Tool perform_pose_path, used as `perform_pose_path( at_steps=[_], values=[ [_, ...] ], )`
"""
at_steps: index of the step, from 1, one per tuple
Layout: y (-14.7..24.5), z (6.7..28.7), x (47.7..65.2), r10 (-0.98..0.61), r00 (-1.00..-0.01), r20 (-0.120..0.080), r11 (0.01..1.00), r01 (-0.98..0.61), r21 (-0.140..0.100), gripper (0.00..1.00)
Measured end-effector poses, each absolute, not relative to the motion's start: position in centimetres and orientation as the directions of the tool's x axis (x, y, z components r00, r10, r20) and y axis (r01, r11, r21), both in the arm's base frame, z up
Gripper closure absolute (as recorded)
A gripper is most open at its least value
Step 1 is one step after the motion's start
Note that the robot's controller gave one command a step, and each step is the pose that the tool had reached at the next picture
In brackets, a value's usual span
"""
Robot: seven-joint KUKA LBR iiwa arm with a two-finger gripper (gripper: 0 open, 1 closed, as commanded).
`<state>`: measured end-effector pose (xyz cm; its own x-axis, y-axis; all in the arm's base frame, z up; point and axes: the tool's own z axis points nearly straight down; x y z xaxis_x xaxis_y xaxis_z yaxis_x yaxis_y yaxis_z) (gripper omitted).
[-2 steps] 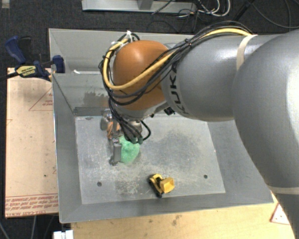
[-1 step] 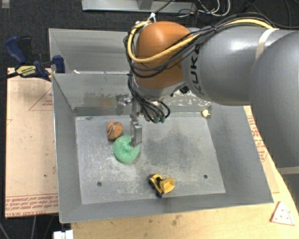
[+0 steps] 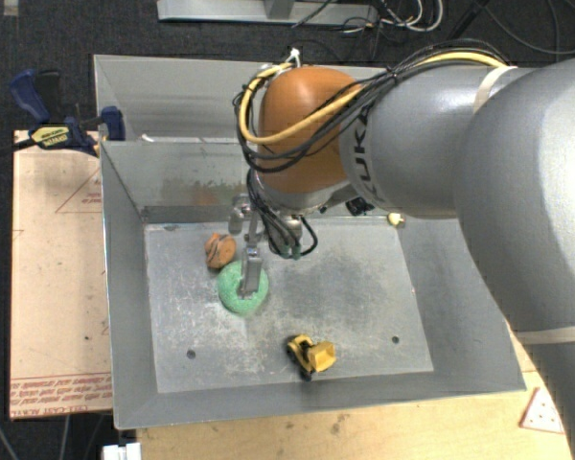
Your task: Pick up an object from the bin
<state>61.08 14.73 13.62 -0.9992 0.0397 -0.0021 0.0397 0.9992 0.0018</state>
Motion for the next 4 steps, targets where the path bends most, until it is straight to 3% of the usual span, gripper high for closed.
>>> perform_pose_path(
  at_steps=[1,2,4],
  values=[
    [13.5,7.1,61.2,0.012,-1.000,-0.003,1.000,0.012,0.002,0.00],
    [12.6,7.4,60.1,-0.055,-0.998,-0.004,0.998,-0.055,0.006,1.00],
    [12.6,7.7,60.0,-0.055,-0.998,-0.003,0.998,-0.055,0.006,1.00]
  ],
)
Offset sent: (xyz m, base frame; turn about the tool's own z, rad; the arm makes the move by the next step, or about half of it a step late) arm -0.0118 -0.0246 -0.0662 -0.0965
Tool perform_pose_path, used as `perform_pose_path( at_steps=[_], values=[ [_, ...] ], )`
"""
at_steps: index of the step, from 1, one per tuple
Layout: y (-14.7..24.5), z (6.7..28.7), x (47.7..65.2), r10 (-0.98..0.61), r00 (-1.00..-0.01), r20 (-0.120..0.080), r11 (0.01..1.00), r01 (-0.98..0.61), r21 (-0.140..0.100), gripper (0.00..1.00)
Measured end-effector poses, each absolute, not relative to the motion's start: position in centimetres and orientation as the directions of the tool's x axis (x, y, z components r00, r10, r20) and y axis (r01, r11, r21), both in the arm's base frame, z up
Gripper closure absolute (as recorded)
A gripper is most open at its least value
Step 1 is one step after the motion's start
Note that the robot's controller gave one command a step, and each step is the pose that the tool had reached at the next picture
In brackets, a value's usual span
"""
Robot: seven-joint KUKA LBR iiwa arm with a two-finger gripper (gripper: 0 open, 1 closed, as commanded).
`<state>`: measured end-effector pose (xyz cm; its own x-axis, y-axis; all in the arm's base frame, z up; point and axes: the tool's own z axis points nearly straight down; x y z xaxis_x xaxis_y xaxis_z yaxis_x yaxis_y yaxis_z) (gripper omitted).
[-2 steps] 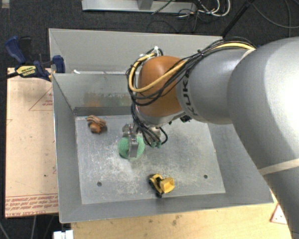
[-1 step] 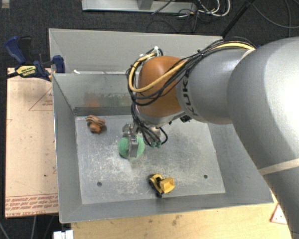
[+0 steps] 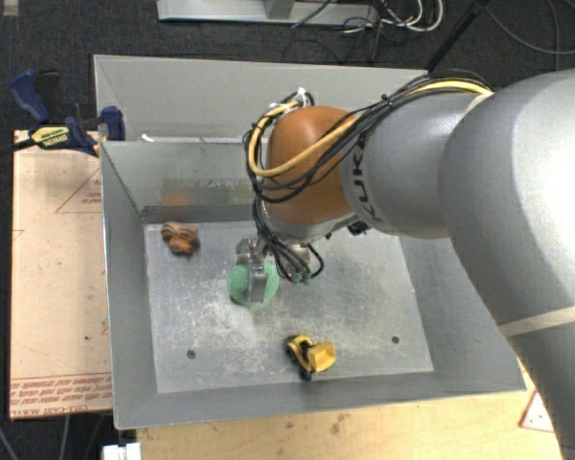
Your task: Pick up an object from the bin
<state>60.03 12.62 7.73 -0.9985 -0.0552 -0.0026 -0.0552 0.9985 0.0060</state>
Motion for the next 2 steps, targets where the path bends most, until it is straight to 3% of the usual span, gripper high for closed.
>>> perform_pose_path(
  at_steps=[2],
  values=[
    [12.6,10.2,60.1,-0.055,-0.998,-0.004,0.998,-0.055,0.002,1.00]
  ],
)
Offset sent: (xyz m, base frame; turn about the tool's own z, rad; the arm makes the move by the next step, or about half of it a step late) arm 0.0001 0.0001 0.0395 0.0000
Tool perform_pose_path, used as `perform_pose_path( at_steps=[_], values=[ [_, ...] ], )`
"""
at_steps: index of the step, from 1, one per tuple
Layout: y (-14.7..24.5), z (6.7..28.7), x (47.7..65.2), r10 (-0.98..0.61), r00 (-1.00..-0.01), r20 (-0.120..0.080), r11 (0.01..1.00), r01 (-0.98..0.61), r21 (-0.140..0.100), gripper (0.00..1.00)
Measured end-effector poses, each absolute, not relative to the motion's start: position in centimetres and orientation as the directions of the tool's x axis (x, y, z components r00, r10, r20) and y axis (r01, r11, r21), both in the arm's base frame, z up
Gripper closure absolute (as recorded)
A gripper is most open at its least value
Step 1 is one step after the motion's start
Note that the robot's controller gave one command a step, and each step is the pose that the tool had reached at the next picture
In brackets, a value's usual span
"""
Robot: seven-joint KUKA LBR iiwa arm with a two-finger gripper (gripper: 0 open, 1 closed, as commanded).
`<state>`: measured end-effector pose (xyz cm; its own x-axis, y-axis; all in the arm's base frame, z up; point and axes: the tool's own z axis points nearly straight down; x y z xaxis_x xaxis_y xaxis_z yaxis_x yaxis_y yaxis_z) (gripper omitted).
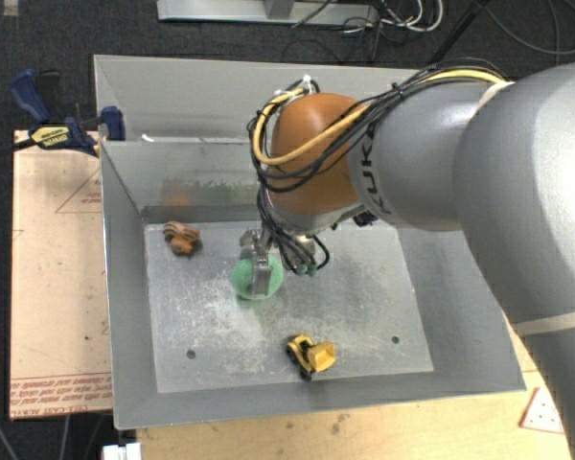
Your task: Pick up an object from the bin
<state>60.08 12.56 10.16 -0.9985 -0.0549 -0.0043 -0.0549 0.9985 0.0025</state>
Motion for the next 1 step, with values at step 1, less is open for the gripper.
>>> perform_pose_path(
  at_steps=[1],
  values=[
    [12.57,10.82,60.10,-0.054,-0.999,-0.005,0.999,-0.054,0.002,1.00]
  ],
)
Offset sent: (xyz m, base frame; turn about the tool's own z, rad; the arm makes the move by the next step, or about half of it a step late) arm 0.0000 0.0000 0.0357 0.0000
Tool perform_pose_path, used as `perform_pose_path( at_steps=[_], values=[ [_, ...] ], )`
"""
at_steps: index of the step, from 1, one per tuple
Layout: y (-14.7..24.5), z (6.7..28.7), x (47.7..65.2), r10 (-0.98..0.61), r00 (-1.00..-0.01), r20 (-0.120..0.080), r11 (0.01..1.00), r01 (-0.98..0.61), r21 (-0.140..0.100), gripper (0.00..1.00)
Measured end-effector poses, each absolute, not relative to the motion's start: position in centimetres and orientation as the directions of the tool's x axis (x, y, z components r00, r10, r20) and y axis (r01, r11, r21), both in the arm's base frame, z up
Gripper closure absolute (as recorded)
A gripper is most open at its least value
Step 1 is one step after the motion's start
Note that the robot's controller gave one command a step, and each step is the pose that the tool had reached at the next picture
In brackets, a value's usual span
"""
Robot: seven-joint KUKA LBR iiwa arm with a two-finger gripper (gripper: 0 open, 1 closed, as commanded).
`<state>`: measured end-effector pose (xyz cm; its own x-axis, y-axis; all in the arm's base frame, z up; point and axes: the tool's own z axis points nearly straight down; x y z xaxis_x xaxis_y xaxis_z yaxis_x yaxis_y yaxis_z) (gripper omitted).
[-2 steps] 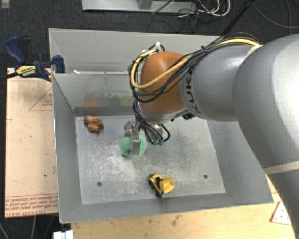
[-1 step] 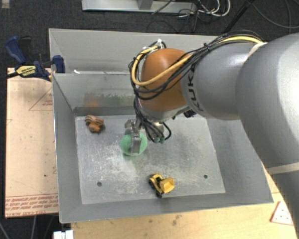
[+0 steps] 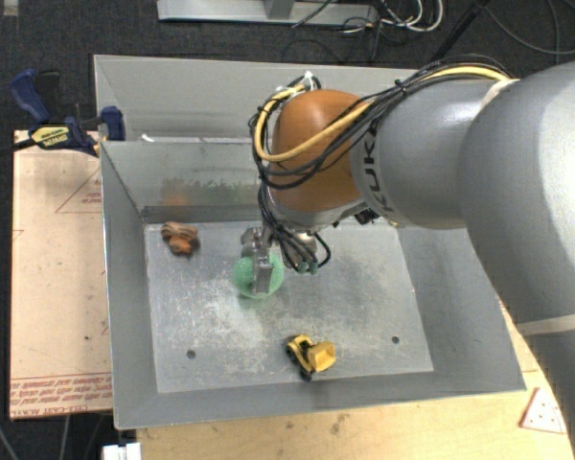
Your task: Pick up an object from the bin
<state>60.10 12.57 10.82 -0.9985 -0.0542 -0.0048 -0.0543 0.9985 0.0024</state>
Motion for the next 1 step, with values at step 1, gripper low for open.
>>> perform_pose_path(
  at_steps=[1],
  values=[
    [12.56,11.45,60.05,-0.054,-0.999,-0.002,0.999,-0.054,0.002,1.00]
  ],
)
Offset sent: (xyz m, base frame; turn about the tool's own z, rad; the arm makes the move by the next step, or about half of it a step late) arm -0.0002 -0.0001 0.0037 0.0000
